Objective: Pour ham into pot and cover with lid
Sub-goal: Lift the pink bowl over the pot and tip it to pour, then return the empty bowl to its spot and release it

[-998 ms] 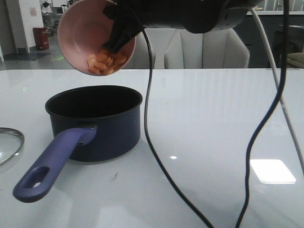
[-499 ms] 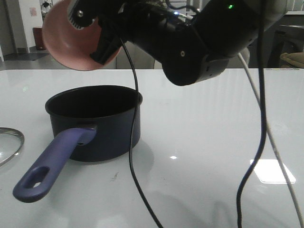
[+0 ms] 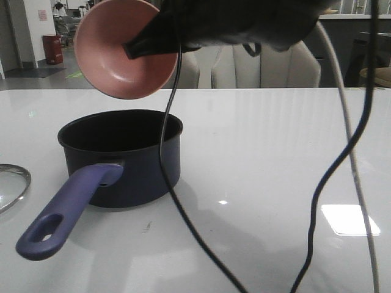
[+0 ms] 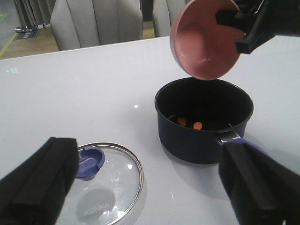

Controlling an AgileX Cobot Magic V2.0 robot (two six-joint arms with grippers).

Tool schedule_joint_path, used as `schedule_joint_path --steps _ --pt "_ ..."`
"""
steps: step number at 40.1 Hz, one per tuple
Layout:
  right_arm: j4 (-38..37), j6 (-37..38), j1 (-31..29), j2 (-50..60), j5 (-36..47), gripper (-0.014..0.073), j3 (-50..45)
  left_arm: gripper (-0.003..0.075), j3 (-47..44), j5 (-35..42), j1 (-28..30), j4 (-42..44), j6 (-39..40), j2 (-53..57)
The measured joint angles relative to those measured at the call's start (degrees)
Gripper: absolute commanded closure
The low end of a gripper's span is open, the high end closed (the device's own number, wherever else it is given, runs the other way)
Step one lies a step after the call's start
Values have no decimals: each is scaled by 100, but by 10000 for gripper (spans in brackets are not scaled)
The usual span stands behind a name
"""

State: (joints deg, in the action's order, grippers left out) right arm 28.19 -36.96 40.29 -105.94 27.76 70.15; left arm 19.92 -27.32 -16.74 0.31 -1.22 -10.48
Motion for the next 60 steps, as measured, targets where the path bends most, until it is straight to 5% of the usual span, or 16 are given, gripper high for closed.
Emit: schedule_joint_path --steps 10,21,32,43,60 --pt "386 -210 -235 1132 -2843 456 0 85 0 0 0 0 0 0" --pt "338 -31 -1064 1811 -4814 456 0 85 0 0 0 0 0 0" --pt "-968 1255 -2254 1889 -6412 456 0 85 0 0 0 0 0 0" --pt "-1547 2115 -3057 1427 -7177 456 0 85 0 0 0 0 0 0" --pt "-1558 2309 -3221 63 -6994 417 0 85 0 0 0 0 0 0"
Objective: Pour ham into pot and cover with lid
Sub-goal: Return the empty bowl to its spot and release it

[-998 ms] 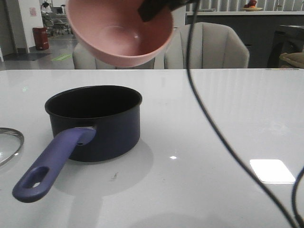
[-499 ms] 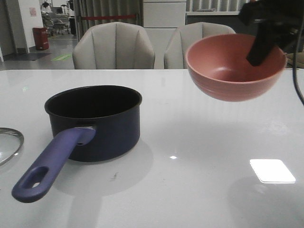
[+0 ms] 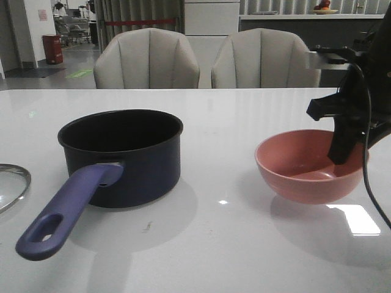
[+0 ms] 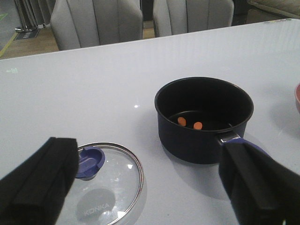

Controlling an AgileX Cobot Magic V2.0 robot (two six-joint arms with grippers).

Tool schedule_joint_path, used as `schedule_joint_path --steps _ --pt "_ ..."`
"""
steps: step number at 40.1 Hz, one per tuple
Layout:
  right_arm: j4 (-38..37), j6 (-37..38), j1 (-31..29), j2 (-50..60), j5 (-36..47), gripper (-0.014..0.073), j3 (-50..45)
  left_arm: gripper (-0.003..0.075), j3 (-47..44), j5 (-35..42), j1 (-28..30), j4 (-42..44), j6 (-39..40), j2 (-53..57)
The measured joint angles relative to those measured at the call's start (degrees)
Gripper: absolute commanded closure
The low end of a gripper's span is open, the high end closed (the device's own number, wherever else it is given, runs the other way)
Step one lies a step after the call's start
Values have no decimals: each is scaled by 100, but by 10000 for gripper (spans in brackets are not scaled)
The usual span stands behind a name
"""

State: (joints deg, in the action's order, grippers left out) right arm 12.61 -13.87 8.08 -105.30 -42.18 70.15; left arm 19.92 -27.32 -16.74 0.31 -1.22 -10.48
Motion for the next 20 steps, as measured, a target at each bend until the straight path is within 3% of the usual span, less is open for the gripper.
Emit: schedule_joint_path --steps 10,20 --pt "-49 85 0 -179 234 137 0 85 0 0 0 0 0 0" --pt "-338 85 0 86 225 121 0 85 0 0 0 0 0 0"
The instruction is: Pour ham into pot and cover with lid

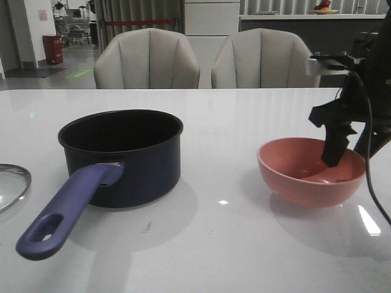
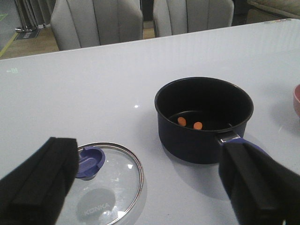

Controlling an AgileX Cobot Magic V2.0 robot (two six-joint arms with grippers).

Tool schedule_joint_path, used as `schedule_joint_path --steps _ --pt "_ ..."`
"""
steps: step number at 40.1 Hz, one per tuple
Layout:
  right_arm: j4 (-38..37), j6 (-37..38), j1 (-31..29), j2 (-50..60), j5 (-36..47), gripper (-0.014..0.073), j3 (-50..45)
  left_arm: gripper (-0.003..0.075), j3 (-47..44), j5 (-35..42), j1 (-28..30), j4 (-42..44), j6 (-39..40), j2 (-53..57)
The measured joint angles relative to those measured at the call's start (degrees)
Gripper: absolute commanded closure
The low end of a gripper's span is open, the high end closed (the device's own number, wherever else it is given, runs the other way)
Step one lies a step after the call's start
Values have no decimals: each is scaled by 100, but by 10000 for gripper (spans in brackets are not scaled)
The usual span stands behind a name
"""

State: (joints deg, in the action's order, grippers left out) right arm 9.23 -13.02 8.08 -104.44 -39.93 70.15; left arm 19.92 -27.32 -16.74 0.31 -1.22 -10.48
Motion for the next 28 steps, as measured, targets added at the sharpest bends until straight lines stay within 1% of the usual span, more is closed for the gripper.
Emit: schedule_joint_path --steps 7,11,17,23,28 --pt "0 0 0 843 -22 121 -12 85 0 0 0 0 0 0" --pt "21 3 0 1566 122 121 -155 85 0 0 0 0 0 0" --pt "65 3 140 2809 745 121 -756 85 0 13 0 0 0 0" --pt "106 3 559 4024 1403 121 -1486 85 -10 312 0 0 0 0" --pt "136 3 827 5046 1832 121 -2040 85 -10 415 0 0 0 0"
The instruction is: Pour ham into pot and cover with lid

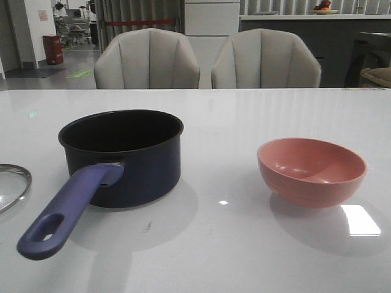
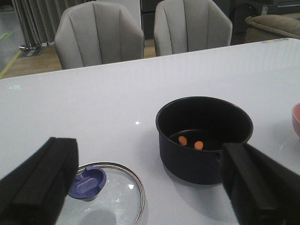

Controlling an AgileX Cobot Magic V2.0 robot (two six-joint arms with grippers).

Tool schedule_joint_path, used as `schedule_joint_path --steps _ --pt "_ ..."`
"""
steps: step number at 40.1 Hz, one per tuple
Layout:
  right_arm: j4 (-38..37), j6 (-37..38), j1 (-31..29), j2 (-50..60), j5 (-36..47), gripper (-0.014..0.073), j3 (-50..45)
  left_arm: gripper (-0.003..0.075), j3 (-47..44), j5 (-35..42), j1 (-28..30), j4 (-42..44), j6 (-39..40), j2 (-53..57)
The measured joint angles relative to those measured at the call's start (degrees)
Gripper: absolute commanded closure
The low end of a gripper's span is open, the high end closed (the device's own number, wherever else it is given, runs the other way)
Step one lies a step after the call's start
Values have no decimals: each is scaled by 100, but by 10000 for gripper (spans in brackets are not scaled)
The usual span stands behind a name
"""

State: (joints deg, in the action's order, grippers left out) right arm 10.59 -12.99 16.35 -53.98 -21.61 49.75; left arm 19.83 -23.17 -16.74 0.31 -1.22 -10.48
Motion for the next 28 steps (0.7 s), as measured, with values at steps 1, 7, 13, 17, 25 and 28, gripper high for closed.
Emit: schedule_joint_path --steps 1,7,13,17,25,28 --pt "0 0 26 166 100 121 -93 85 0 0 0 0 0 0" --pt "9 0 234 1285 678 121 -902 85 0 13 0 0 0 0" --pt "176 0 312 2417 1164 121 -1899 85 0 17 0 0 0 0" --pt "239 0 312 3080 1379 121 -2647 85 0 17 0 0 0 0" --pt "317 0 312 3845 1622 121 -3643 85 0 17 0 0 0 0" --pt "337 0 312 3868 1648 122 -3713 85 0 17 0 0 0 0"
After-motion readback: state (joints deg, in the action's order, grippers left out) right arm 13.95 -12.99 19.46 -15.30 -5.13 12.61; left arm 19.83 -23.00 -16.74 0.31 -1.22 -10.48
